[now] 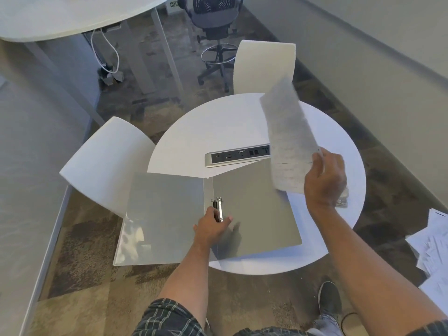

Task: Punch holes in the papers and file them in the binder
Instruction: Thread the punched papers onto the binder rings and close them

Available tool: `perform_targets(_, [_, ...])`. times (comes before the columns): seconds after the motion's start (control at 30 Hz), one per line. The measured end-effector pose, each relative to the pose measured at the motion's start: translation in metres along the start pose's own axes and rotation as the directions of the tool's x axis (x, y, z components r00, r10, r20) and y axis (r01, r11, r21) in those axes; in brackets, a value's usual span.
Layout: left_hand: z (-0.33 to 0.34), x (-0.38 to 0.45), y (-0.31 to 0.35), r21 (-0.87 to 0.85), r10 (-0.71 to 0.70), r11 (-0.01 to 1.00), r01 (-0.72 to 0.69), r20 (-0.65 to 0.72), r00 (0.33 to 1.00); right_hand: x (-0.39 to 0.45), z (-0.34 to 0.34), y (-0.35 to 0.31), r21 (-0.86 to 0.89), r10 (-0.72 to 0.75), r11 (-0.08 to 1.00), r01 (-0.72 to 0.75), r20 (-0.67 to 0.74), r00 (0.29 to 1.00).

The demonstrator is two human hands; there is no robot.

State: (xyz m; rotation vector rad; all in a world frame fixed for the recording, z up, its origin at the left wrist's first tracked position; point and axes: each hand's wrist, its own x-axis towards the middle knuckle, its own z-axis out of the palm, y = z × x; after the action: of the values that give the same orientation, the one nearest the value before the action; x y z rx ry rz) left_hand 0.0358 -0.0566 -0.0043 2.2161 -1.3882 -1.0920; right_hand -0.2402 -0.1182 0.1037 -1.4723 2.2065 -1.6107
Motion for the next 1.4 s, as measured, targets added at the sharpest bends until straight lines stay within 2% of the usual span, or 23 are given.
perform_targets(0.1, [-0.006,-0.007,0.012,-0.263,0.002,0.965,-0.02,-0.072,0.997,-0.015,0.007,-0.018,0.078,-0.066,0.995,0.06,0.076,0.995])
perform_targets(0.17, [-0.012,-0.006,0.019,-0.412,-0.044,0.911,0.004,-0.087,0.995,-0.027,0.012,-0.025,0.149,-0.049,0.989,0.021,0.184,0.982])
perform_targets(0.23, [-0.021,-0.004,0.026,-0.575,-0.09,0.817,0.029,-0.078,0.993,-0.038,0.018,-0.028,0.185,0.103,0.965,-0.183,0.374,0.922])
perform_targets(0.3, [-0.029,0.004,0.024,-0.7,-0.127,0.713,0.052,-0.057,0.99,-0.052,0.024,-0.026,0.158,0.238,0.911,-0.381,0.553,0.799])
perform_targets(0.33, [-0.034,0.006,0.023,-0.72,-0.141,0.691,0.063,-0.049,0.989,-0.06,0.026,-0.022,0.152,0.269,0.884,-0.443,0.61,0.745])
perform_targets(0.43, [-0.048,0.009,0.01,-0.722,-0.165,0.686,0.096,-0.025,0.986,-0.081,0.031,-0.012,0.094,0.311,0.829,-0.551,0.741,0.595])
perform_targets(0.5, [-0.057,0.008,0.006,-0.742,-0.142,0.664,0.093,-0.003,0.99,-0.093,0.037,-0.009,0.029,0.309,0.835,-0.549,0.802,0.512])
perform_targets(0.6, [-0.072,0.002,0.01,-0.768,-0.088,0.638,0.057,0.001,0.996,-0.107,0.047,-0.009,-0.061,0.282,0.902,-0.428,0.833,0.476])
perform_targets(0.7, [-0.085,-0.004,0.021,-0.774,-0.048,0.632,0.03,0.0,0.999,-0.115,0.053,-0.015,-0.154,0.268,0.942,-0.297,0.878,0.397])
perform_targets(0.73, [-0.088,-0.004,0.024,-0.772,-0.039,0.635,0.023,-0.003,0.999,-0.117,0.054,-0.017,-0.189,0.263,0.957,-0.218,0.883,0.388])
perform_targets(0.8, [-0.093,-0.007,0.035,-0.733,-0.013,0.68,0.002,-0.01,1.0,-0.121,0.057,-0.023,-0.193,0.2,0.979,-0.062,0.876,0.438])
perform_targets(0.83, [-0.094,-0.009,0.041,-0.699,0.009,0.714,-0.017,-0.015,1.0,-0.121,0.057,-0.027,-0.142,0.144,0.989,-0.039,0.875,0.462])
perform_targets(0.87, [-0.093,-0.01,0.048,-0.661,0.037,0.749,-0.044,-0.025,0.999,-0.12,0.059,-0.031,-0.063,0.108,0.992,-0.113,0.885,0.454])
perform_targets(0.9, [-0.092,-0.011,0.054,-0.617,0.075,0.783,-0.083,-0.038,0.996,-0.119,0.058,-0.037,0.021,0.094,0.963,-0.267,0.907,0.411])
perform_targets(0.97, [-0.085,-0.014,0.067,-0.533,0.144,0.832,-0.154,-0.062,0.988,-0.117,0.058,-0.049,0.11,0.066,0.833,-0.542,0.954,0.294])
perform_targets(1.03, [-0.074,-0.016,0.079,-0.513,0.185,0.84,-0.176,-0.035,0.982,-0.113,0.059,-0.053,0.137,0.053,0.74,-0.658,0.964,0.261])
perform_targets(1.17, [-0.051,-0.019,0.092,-0.568,0.225,0.814,-0.119,0.121,0.967,-0.105,0.062,-0.036,0.163,0.054,0.581,-0.798,0.97,0.238])
perform_targets(1.23, [-0.039,-0.02,0.092,-0.554,0.21,0.828,-0.093,0.151,0.966,-0.101,0.059,-0.022,0.186,0.035,0.503,-0.844,0.971,0.235])
perform_targets(1.3, [-0.027,-0.018,0.09,-0.562,0.17,0.827,-0.037,0.187,0.968,-0.099,0.057,-0.008,0.18,0.087,0.398,-0.899,0.969,0.232])
perform_targets(1.33, [-0.022,-0.017,0.088,-0.562,0.156,0.827,-0.012,0.208,0.966,-0.099,0.057,-0.001,0.175,0.123,0.386,-0.906,0.963,0.239])
perform_targets(1.37, [-0.017,-0.017,0.085,-0.562,0.144,0.827,0.01,0.229,0.963,-0.098,0.057,0.006,0.161,0.167,0.424,-0.891,0.953,0.252])
perform_targets(1.4, [-0.013,-0.016,0.08,-0.568,0.135,0.822,0.029,0.244,0.96,-0.097,0.056,0.01,0.132,0.198,0.509,-0.85,0.944,0.265])
